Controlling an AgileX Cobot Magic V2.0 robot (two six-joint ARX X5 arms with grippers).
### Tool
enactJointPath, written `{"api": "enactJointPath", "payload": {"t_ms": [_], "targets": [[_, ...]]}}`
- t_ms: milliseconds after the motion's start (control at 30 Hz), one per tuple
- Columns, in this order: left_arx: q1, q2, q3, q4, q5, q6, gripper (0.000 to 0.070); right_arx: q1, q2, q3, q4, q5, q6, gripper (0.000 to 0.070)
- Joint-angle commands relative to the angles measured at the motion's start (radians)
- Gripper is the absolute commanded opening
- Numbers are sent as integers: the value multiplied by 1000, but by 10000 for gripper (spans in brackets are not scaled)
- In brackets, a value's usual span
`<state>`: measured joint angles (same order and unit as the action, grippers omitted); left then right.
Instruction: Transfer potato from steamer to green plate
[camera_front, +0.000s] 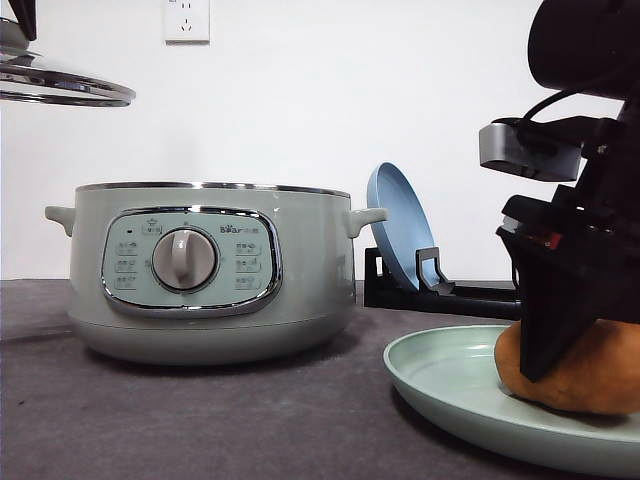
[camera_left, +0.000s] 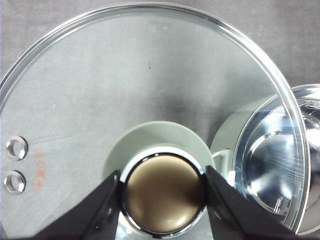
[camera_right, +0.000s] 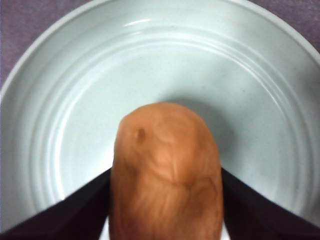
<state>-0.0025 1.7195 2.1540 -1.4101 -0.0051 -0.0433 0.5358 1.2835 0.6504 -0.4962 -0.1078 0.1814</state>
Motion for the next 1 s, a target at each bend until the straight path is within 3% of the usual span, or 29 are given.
{"api": "enactJointPath", "payload": {"t_ms": [0,267,567,967], "targets": [[0,6,44,11,-2,-3,0,4,7,33,-8,3,2,528],[-4,6,44,11,-2,-3,0,4,-90,209,-189,4,2,690],[-15,6,44,6,-2,-6,0,5,-301,471,-465,3,-14,695],[-60,6,44,5,-2,-6,0,4,-585,641,-515,3,-22,695]]}}
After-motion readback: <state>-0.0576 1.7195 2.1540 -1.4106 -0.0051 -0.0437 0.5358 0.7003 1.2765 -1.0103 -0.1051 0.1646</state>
